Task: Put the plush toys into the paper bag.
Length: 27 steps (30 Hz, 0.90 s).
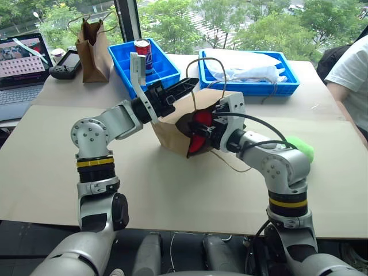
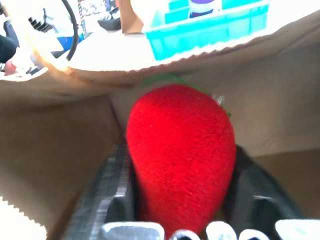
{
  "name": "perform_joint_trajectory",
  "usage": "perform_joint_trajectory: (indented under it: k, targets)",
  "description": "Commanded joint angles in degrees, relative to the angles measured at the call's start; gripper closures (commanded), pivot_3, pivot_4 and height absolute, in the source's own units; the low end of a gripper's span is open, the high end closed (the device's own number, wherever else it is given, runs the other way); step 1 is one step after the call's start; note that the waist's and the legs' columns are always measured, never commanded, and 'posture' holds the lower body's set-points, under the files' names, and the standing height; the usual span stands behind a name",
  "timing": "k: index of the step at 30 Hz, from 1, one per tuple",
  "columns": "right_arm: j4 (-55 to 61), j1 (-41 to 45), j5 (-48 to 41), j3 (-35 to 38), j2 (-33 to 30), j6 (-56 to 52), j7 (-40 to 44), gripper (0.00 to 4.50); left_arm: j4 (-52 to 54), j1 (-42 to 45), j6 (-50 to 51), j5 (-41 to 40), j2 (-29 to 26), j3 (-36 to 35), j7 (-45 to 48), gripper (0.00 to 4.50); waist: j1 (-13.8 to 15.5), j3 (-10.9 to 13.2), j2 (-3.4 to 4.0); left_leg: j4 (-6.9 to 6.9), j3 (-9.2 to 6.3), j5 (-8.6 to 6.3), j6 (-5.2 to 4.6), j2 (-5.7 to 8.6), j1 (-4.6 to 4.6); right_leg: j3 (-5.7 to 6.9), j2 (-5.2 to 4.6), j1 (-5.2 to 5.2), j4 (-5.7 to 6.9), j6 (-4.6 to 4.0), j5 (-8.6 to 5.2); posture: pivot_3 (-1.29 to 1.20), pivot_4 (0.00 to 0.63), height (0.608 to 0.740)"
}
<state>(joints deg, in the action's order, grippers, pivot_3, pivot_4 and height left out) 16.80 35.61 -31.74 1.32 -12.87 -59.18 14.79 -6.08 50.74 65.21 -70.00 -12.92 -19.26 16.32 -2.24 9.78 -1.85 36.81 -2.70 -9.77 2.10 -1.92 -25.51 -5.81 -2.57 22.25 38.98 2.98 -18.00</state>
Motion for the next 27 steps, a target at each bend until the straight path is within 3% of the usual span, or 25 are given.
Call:
perform_joint_trajectory:
  k: [1, 3, 9, 13, 17, 24, 27]
  targets:
    - [5.1, -1.1, -2.0, 3.3, -1.4, -0.8, 0.1, 0.55, 2.0, 0.5, -0.3, -1.7, -0.3, -0.4, 0.3, 4.50, 0.0, 0.0, 0.00, 0.00, -0.05, 0.00, 0.00, 0.00, -0.01, 0.06, 0.00, 0.00, 0.00, 0.00, 0.00, 0.00, 0.150, 0.707]
    - [8.0, -2.2, -3.8, 5.7, -2.7, -3.1, -0.3, 0.08, 1.9, 0.4, -0.4, -1.7, -0.2, -0.4, 0.4, 4.50, 0.0, 0.0, 0.01, 0.00, -0.09, 0.00, 0.00, -0.01, -0.03, 0.12, 0.00, 0.00, 0.00, 0.00, 0.00, 0.00, 0.150, 0.707]
    - [15.8, -5.4, -9.6, 14.5, -9.3, -11.6, -0.8, 0.08, 1.0, 0.6, -1.0, -1.1, 0.6, 0.1, 1.2, 4.50, 0.1, 0.0, 0.02, 0.00, -0.12, 0.00, 0.00, -0.01, -0.05, 0.17, 0.00, 0.00, 0.00, 0.00, 0.00, 0.00, 0.150, 0.707]
    - [16.1, -10.8, -5.2, 21.4, -23.6, -11.5, 1.1, 0.08, 0.8, 0.4, -1.2, -0.9, 1.0, 0.4, 1.7, 4.50, 0.6, 0.0, 0.06, 0.00, -0.11, 0.00, 0.00, 0.03, -0.08, 0.18, -0.02, -0.02, -0.07, 0.00, -0.01, 0.00, 0.150, 0.707]
    - [9.3, -17.7, 3.1, 18.9, -32.1, -3.4, 2.2, 0.08, 0.6, 0.3, -1.2, -0.8, 1.7, 0.7, 2.0, 4.50, 1.2, 0.0, 0.05, 0.00, -0.08, 0.00, -0.01, 0.06, -0.11, 0.16, -0.05, -0.06, -0.21, 0.00, -0.01, 0.00, 0.150, 0.707]
    - [-12.2, -18.0, 13.7, 12.5, -27.1, 10.8, -0.6, 0.08, -0.1, 1.1, -1.9, 0.0, 1.8, 1.2, 3.2, 4.50, -0.1, 0.0, 0.08, 0.00, -0.06, 0.09, 0.03, 0.03, -0.03, 0.10, 0.00, -0.05, -0.09, -0.03, 0.01, 0.00, 0.150, 0.707]
    - [-17.7, -19.1, 16.3, 12.2, -26.2, 15.6, -0.5, 0.82, 0.5, 0.9, -1.7, -0.4, 1.4, 1.0, 2.9, 4.50, 0.0, 0.1, 0.11, 0.00, -0.06, 0.10, 0.05, 0.05, -0.06, 0.11, -0.02, -0.06, -0.10, -0.03, 0.01, 0.00, 0.150, 0.707]
